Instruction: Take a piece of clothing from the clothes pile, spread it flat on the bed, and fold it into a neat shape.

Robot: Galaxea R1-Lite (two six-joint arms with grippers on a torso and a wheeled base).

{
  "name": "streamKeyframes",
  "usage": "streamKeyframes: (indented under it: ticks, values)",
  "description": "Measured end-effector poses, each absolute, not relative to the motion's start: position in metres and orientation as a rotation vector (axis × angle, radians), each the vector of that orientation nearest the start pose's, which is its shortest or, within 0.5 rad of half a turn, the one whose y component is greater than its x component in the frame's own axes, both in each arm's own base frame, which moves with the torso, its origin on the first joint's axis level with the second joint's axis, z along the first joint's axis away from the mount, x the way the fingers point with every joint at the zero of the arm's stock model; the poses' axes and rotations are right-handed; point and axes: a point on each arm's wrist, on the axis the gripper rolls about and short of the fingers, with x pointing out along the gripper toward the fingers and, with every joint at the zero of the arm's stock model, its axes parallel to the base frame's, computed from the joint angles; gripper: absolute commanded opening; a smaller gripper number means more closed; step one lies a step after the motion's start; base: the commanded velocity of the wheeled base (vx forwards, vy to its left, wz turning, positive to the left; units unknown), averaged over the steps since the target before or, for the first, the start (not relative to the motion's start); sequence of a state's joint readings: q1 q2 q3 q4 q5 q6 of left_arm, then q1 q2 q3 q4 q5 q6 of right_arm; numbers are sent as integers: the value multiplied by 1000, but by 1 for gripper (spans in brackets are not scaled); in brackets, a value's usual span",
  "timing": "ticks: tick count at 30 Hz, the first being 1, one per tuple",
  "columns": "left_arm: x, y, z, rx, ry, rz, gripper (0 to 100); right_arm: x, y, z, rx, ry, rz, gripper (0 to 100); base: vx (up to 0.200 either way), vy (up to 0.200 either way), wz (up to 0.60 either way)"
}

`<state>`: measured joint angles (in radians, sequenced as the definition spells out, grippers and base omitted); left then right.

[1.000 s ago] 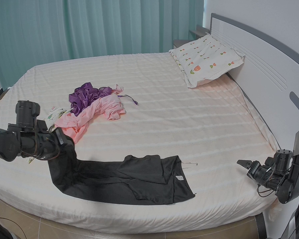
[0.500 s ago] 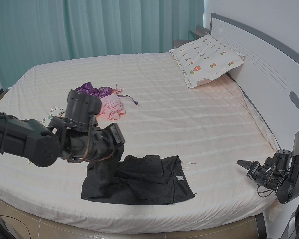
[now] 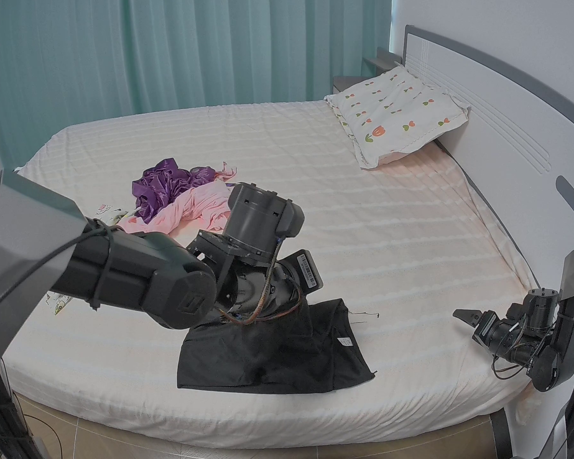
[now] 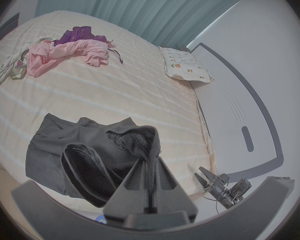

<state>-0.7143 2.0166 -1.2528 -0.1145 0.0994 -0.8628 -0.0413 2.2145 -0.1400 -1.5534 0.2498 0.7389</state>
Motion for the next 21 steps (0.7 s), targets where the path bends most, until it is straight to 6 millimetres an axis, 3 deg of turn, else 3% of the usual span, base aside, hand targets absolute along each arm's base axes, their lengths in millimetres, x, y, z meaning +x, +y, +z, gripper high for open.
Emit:
streamKeyframes:
  ticks: [9,21]
  values:
    - [299,-266,145,-561,814,-270,0,251,-5,-2,793,577,2,100,0,0,0]
    - [299,-268,143,-578,821,-263,0,250,-1,-3,792,585,10,100,0,0,0]
